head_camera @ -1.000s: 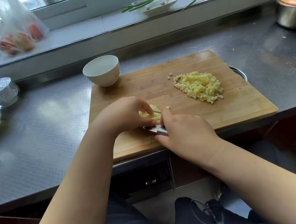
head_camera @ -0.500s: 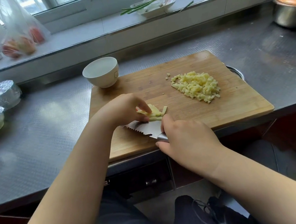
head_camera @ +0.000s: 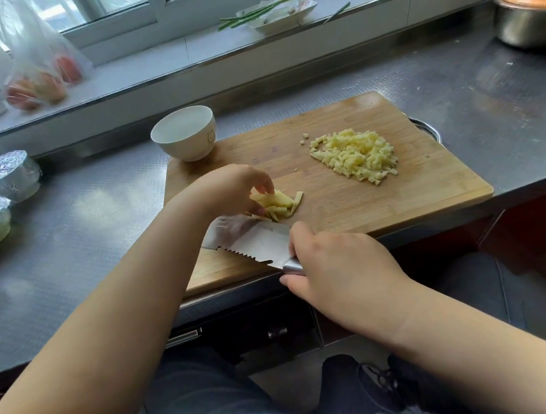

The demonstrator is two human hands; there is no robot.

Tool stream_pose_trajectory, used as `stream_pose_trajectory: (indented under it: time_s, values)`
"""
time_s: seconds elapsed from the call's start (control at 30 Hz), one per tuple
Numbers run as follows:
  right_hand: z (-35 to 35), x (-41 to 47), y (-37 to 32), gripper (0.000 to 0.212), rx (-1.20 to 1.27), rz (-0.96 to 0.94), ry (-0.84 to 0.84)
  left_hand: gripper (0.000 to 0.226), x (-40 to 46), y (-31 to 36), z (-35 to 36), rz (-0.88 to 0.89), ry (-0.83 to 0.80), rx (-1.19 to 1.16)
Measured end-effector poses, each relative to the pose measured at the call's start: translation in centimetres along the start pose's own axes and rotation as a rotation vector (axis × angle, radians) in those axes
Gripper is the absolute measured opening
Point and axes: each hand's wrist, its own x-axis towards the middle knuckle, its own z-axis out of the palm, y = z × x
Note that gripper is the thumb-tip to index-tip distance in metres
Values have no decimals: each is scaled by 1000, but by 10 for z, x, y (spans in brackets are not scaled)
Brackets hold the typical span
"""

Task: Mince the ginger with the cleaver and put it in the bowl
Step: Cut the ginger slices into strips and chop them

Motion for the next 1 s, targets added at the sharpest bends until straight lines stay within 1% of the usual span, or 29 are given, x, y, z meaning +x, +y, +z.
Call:
stream_pose_trajectory:
  time_s: [0.17,0.23,0.3,0.33,0.4,0.47,0.53,0.57,0.6,0.63,0.67,0.7,0.73,0.77,0.8,0.83,0.87,0.9,0.93,1.0]
  values:
    - [-1,-3,-2,35,22,-15,-26,44,2,-4,-1,9,16,1]
    - [-2,-3,-2,35,30,-21,-32,38,1,-5,-5,13,36,12]
    - [-3,-1,-2,36,41,-13,-34,26,-3,-5,-11,18,118,12]
    - [-4,1,0,36,55,0,-40,22,-5,-4,-14,21,199,-7]
    - [-9,7,4,33,131,48,-58,19,-13,1,-23,48,424,-97]
    - [-15,15,12,28,244,118,-74,23,-22,7,-31,101,723,-253]
    - [-20,23,22,25,347,181,-59,23,-32,12,-34,176,1094,-430]
    - [-23,27,28,25,391,206,-38,22,-36,13,-31,185,1262,-518]
    - [-25,32,34,26,432,227,-16,19,-40,15,-25,166,1387,-593]
    - [-27,35,41,27,474,248,8,17,-41,13,-14,117,1464,-630]
    - [-29,38,47,27,515,270,33,16,-42,11,-2,76,1466,-641]
    - [-29,41,54,27,554,296,56,18,-42,8,13,46,1365,-636]
    - [-30,42,59,26,589,323,73,28,-41,2,27,22,1180,-596]
    - [-31,43,65,24,617,349,82,49,-40,-2,41,14,942,-541]
    - [-31,44,69,22,640,370,87,75,-39,-8,53,34,713,-506]
    - [-32,44,73,21,658,387,87,96,-37,-12,63,72,541,-470]
    - [-32,44,76,20,676,404,87,108,-34,-16,69,121,418,-418]
    - [-33,45,79,20,695,420,88,111,-29,-19,71,159,341,-332]
    - [-33,46,80,20,714,434,90,106,-25,-20,70,197,298,-221]
    - [-32,48,82,21,742,455,96,86,-13,-22,63,326,287,12]
